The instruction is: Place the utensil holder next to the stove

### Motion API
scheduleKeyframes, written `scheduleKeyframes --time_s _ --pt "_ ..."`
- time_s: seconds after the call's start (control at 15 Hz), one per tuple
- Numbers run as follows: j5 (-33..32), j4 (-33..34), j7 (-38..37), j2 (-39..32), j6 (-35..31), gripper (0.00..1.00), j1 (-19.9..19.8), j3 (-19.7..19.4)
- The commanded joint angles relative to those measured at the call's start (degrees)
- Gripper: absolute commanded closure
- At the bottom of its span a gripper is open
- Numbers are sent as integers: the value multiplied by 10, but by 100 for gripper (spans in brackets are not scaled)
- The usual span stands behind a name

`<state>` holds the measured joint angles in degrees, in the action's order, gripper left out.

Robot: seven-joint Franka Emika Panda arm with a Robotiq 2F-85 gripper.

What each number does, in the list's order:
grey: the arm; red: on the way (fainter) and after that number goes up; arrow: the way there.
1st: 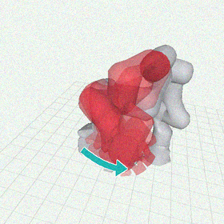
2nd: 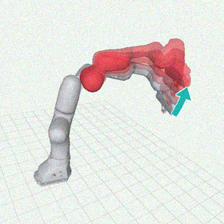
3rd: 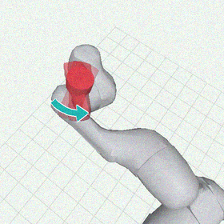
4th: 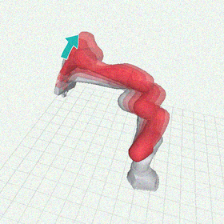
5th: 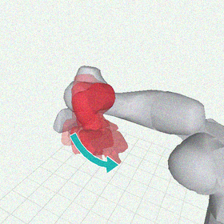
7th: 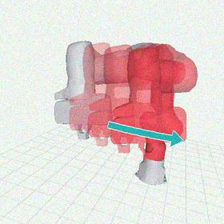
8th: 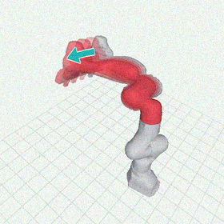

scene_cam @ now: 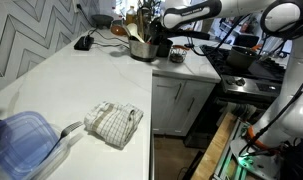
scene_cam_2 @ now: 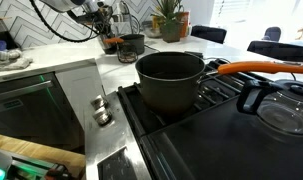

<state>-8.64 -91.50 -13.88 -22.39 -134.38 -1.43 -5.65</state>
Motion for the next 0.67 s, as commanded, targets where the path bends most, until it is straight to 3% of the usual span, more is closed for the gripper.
scheduleKeyframes --time_s 0.0,0.6 --pt "12 73 11 -49 21 99 -18 -15" --pt "45 162 39 -98 79 99 -43 -7"
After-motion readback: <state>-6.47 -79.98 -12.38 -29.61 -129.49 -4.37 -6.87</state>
